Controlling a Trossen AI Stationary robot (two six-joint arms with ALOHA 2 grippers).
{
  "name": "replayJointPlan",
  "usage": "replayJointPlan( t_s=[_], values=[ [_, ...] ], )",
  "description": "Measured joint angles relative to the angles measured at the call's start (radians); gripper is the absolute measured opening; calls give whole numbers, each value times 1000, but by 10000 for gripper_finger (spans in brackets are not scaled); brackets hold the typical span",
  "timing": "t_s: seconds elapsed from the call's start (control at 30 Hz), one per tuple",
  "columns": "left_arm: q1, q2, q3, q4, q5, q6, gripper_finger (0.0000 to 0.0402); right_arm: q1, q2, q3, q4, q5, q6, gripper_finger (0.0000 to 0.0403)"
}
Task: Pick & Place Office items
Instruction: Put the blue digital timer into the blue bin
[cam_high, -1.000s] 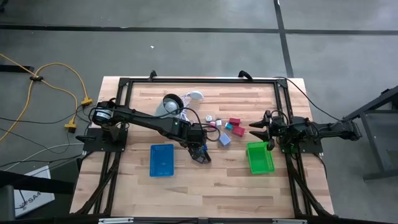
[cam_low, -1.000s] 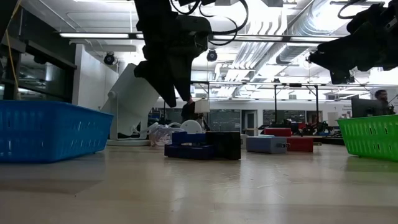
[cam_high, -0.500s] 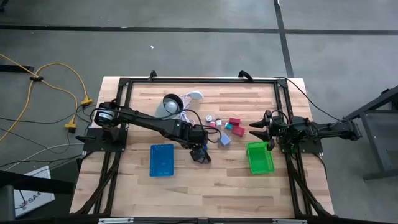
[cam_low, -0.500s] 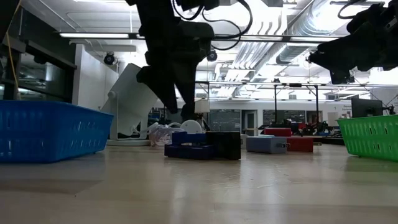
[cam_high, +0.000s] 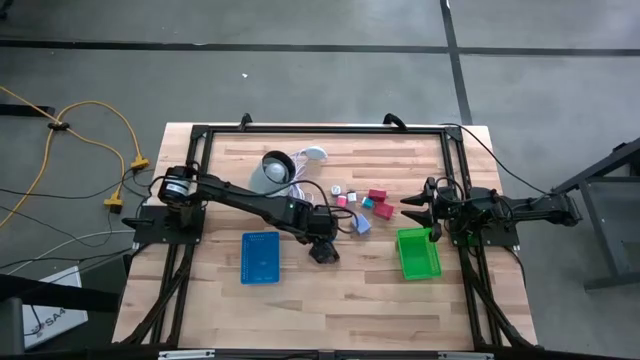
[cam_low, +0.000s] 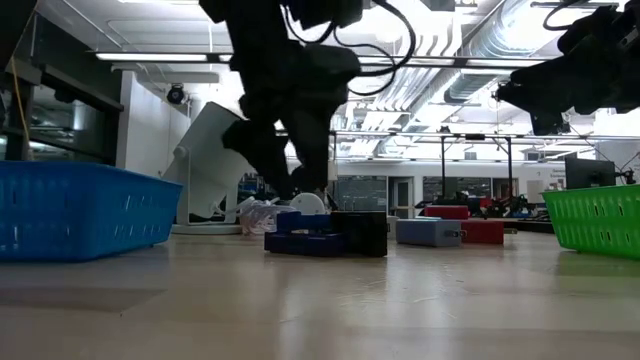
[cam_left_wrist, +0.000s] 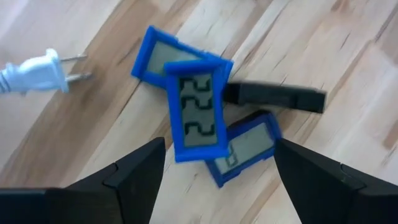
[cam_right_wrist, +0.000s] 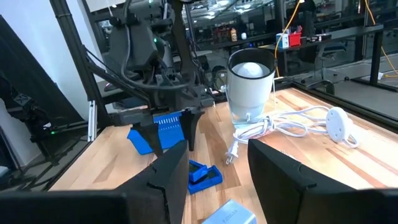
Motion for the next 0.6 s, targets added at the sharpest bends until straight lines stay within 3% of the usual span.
replayJointPlan(
  t_s=[0.6],
  values=[
    [2,25,1,-13,-3,9,292,0,0,0,0,0,0,153]
  ],
)
